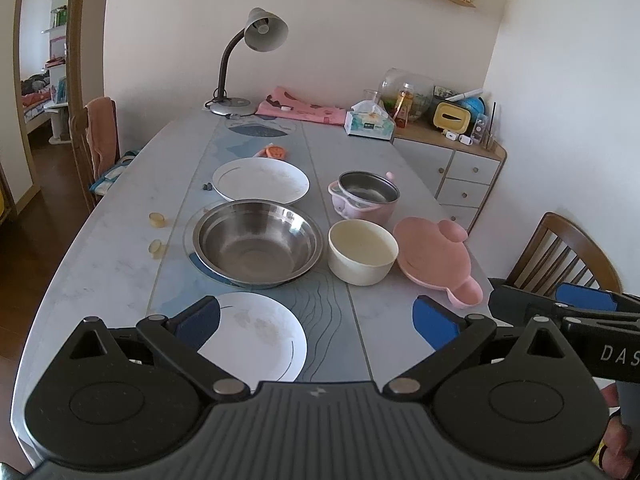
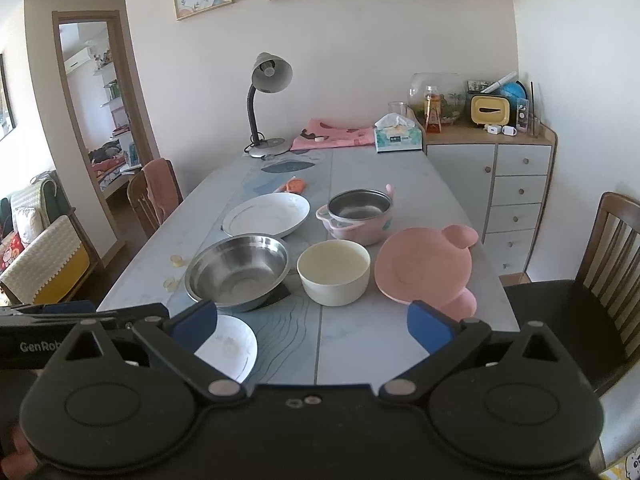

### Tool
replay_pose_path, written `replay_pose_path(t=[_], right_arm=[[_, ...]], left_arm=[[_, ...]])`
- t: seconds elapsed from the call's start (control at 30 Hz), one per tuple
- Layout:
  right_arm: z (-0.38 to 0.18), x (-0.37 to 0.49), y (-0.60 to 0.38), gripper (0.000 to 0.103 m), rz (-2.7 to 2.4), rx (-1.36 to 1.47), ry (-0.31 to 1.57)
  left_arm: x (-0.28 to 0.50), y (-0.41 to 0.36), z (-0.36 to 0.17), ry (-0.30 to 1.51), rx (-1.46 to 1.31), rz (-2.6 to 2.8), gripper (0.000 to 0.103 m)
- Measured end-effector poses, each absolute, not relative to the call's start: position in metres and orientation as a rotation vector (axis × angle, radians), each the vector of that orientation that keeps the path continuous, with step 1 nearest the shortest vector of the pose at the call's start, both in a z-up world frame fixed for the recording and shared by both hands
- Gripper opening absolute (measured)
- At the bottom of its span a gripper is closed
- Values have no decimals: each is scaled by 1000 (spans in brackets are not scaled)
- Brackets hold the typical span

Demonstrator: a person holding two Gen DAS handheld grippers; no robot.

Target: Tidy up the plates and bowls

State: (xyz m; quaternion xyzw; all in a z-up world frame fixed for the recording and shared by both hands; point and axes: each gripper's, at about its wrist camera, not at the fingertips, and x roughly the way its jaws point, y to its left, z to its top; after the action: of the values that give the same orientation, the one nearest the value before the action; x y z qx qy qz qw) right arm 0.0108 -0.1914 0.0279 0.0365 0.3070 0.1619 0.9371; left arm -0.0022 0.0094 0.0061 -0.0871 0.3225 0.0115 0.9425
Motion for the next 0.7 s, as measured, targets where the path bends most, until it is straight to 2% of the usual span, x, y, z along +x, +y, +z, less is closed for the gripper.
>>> replay_pose_path(t=[0.7], right_arm=[[32, 6, -192, 99, 350, 53, 602]], left_arm=[[-6, 7, 12, 648, -148, 41, 103]])
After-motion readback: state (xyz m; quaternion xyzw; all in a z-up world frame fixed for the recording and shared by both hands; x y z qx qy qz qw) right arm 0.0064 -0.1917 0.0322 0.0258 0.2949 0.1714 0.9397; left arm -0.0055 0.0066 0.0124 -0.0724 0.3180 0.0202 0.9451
